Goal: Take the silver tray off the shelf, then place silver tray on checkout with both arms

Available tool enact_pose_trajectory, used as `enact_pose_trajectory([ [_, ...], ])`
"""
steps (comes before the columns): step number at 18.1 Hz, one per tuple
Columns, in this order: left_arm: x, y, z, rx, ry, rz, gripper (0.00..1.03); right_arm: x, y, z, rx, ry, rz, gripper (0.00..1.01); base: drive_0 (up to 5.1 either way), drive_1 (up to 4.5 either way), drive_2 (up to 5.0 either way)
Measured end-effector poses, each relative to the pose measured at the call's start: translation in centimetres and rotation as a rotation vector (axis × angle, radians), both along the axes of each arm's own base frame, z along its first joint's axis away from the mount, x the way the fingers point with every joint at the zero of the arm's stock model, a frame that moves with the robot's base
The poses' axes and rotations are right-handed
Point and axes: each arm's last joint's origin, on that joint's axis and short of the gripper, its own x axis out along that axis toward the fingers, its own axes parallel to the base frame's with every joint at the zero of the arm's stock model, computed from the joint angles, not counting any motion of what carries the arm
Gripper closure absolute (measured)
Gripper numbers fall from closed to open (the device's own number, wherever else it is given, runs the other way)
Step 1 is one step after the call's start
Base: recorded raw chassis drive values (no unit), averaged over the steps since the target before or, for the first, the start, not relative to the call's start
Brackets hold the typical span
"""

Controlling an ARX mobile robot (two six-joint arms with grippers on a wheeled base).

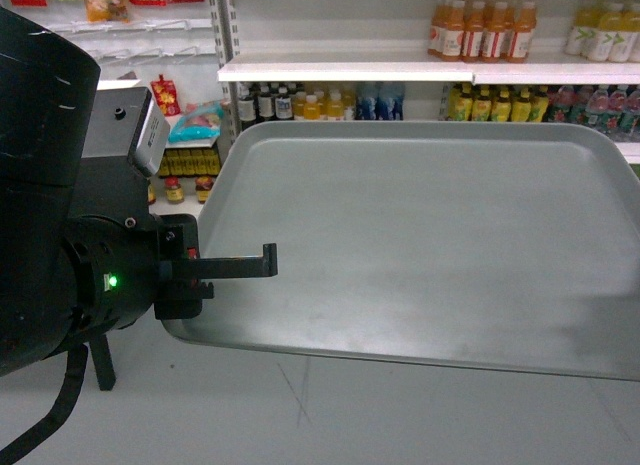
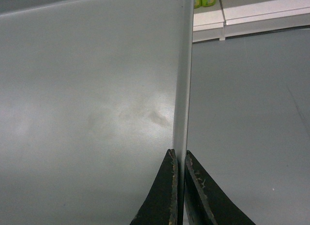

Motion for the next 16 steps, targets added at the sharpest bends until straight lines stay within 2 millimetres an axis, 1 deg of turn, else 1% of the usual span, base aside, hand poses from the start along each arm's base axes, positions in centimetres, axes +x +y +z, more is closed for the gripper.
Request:
enact_pose_trajectory([
  [6, 0.0, 0.0, 0.0, 0.0, 0.0, 0.0, 1.0, 0.0, 0.0, 0.01, 0.0, -0.001, 0.0, 0.99, -4.8, 2.63, 2.6],
  [16, 0.02, 0.01, 0.0, 0.002, -0.003, 0.003, 1.0, 0.04, 0.0, -0.08, 0.003, 0.003, -0.001, 0.99, -4.9, 1.44, 3.3],
])
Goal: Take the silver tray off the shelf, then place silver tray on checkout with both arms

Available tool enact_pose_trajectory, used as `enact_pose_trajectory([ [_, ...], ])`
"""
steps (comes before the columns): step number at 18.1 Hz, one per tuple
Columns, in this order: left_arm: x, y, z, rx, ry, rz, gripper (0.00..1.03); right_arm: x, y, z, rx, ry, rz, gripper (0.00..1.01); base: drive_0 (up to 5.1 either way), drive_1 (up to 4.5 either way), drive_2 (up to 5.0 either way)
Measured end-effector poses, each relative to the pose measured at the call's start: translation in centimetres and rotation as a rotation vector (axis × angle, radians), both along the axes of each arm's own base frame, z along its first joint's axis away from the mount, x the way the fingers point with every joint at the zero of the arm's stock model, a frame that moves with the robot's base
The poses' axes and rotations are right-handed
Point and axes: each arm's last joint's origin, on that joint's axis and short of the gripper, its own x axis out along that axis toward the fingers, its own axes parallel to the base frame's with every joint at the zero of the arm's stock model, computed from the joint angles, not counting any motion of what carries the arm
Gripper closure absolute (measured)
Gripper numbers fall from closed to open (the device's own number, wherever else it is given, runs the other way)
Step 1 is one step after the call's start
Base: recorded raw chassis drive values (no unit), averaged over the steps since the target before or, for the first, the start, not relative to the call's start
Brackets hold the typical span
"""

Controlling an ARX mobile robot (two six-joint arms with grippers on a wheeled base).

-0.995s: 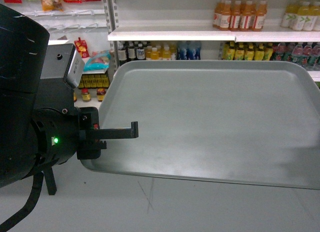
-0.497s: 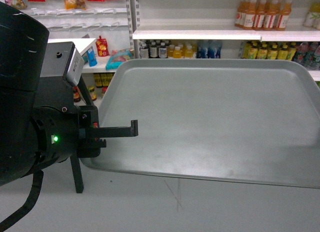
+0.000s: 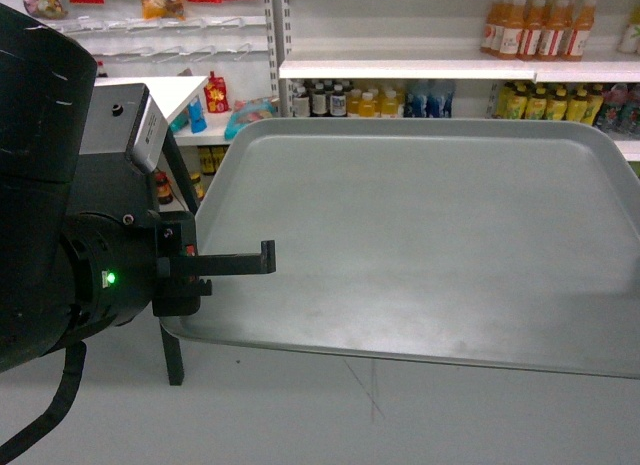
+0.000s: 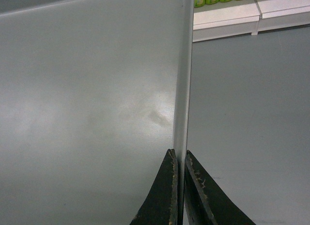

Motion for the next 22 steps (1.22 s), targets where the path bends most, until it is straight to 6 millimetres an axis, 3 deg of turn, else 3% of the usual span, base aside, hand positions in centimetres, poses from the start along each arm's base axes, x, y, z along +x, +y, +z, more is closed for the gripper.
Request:
enact_pose_trajectory([
  [22, 0.0, 0.04, -0.05, 0.002, 0.004, 0.001, 1.0, 0.04, 0.01, 0.0, 0.002, 0.002, 0.0, 0.99, -4.9, 2.26, 2.7],
])
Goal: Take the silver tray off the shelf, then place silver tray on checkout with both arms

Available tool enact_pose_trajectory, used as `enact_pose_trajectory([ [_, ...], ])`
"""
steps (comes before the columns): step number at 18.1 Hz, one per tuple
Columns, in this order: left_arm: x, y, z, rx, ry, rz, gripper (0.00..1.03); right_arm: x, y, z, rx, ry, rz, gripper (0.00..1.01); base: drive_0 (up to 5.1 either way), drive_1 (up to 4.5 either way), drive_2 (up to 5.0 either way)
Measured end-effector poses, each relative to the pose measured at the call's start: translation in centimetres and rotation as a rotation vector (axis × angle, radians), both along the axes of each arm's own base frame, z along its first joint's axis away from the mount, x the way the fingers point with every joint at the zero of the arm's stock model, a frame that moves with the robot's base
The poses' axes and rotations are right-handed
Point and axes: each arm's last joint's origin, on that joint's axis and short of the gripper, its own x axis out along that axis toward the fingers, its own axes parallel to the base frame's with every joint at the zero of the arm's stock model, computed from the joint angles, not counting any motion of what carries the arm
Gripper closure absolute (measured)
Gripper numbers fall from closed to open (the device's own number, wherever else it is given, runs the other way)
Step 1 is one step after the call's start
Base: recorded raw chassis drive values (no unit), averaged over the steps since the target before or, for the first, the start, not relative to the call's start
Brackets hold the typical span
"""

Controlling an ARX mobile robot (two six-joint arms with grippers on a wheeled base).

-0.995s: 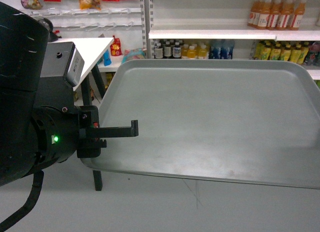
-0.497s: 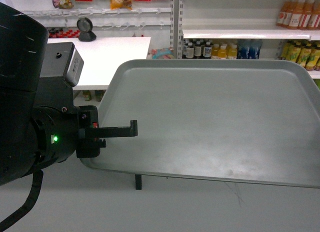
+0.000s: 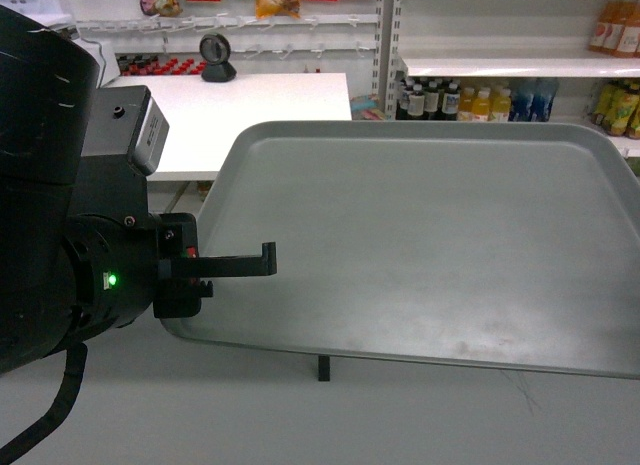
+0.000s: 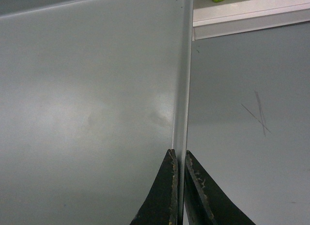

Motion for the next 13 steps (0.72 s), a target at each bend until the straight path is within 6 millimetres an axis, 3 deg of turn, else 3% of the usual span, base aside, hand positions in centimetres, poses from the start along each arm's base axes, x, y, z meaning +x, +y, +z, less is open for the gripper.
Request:
enact_pose_trajectory([
  [13, -0.01, 0.0, -0.02, 0.001, 0.003, -0.001, 1.0, -0.01, 0.0, -0.04, 0.0, 0.004, 0.0, 0.99, -5.0, 2.49, 2.5],
])
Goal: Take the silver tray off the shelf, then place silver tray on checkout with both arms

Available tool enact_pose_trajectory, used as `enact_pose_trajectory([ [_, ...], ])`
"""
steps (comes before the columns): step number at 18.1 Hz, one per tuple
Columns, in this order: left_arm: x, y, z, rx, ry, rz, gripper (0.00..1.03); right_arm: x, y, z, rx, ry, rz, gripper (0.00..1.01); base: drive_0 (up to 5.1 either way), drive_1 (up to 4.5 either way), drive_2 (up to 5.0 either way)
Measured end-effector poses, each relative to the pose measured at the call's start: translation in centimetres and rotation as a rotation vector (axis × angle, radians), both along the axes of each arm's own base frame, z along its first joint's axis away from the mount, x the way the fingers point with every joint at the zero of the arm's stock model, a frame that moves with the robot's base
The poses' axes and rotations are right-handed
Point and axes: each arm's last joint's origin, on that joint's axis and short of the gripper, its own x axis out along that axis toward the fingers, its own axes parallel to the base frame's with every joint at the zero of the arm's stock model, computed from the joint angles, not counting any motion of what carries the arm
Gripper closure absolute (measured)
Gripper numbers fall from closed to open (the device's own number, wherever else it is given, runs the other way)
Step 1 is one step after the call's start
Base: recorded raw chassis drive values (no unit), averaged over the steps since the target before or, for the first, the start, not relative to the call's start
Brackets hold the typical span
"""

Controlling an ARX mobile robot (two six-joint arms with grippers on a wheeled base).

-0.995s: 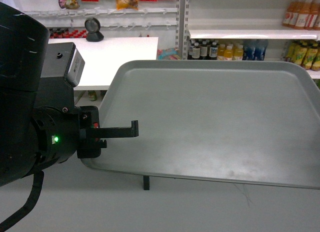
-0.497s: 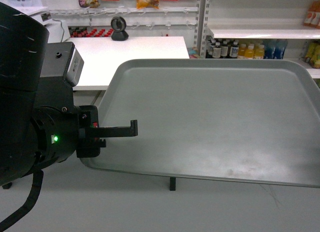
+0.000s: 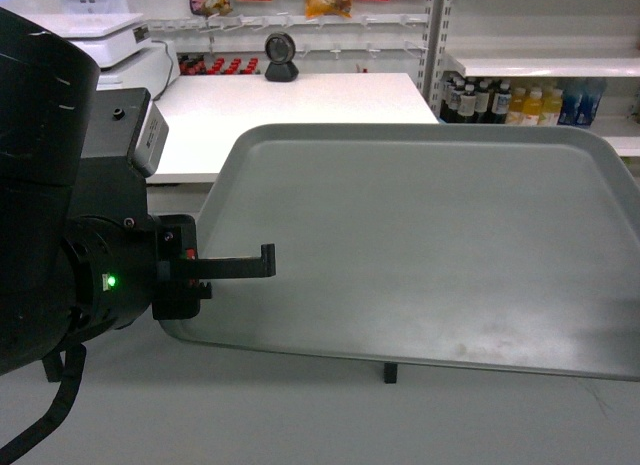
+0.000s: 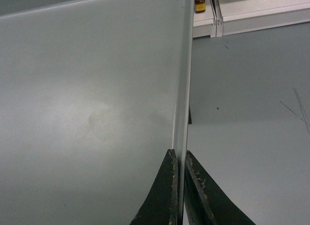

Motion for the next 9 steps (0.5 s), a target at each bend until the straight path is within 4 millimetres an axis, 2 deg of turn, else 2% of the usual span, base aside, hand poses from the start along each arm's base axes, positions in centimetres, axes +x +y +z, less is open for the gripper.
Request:
enact_pose_trajectory([
  [9, 0.0, 0.0, 0.0, 0.0, 0.0, -0.001, 1.0, 0.01, -0.01, 0.01, 0.0, -0.002, 0.0, 0.99, -5.0, 2.41, 2.4],
])
